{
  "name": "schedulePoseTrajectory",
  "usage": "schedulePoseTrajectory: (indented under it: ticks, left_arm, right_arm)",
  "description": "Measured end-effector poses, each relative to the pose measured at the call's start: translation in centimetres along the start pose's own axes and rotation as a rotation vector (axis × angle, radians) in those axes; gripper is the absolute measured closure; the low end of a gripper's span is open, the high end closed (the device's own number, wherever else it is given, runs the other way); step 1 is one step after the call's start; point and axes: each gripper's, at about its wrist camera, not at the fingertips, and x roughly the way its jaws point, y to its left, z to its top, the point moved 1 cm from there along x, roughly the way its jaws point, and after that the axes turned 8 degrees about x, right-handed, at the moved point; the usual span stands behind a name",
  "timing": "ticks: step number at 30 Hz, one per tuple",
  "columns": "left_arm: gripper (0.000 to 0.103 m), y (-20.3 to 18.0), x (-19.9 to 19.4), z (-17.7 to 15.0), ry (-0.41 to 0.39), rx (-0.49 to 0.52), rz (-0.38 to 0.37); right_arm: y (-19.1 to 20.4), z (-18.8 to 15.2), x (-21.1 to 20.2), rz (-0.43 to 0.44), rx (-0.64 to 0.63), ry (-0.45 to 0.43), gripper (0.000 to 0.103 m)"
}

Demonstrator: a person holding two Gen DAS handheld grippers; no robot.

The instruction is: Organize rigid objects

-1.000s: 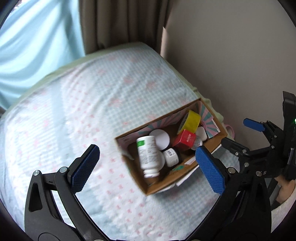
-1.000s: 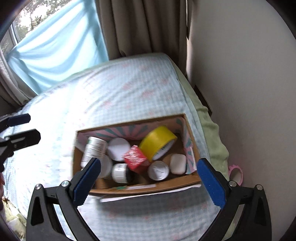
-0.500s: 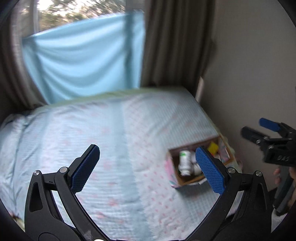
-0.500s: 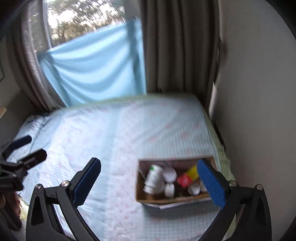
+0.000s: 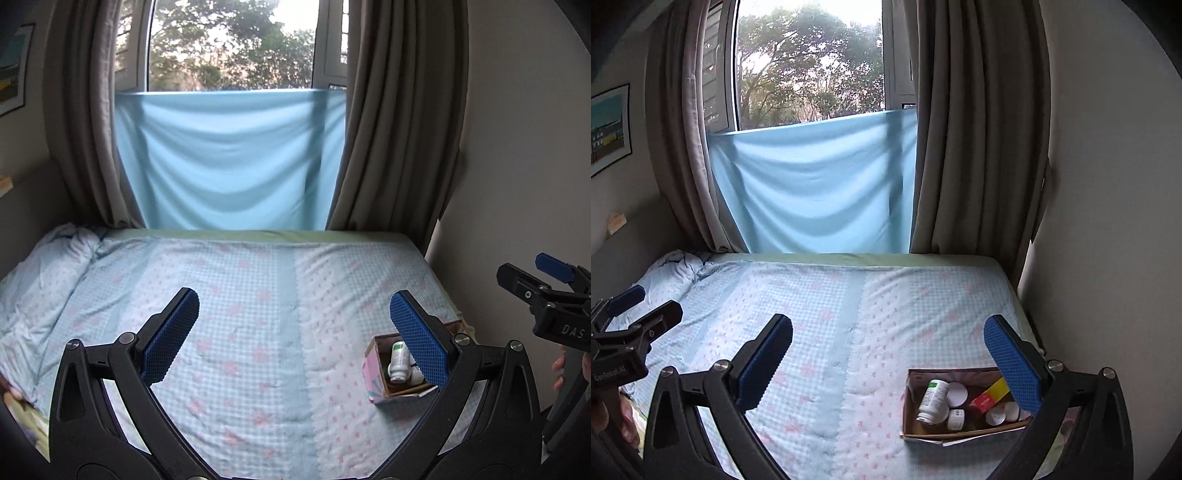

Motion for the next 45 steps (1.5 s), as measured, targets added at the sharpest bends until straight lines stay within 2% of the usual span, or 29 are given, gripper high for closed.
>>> schedulePoseTrajectory:
  ticks: [22, 45]
  left_arm:
    - [0.0, -0.5, 0.3, 0.5, -0.012, 0.037, -0.014]
    - [0.0, 0.4, 0.6, 0.4, -0.021, 0.021, -0.005]
  right_arm:
    - [0.4, 0.4, 0.1, -0.041, 0.016, 0.004, 0.0]
    - [1.1, 0.5, 0.7, -0.033, 0.002, 0.004, 0.0]
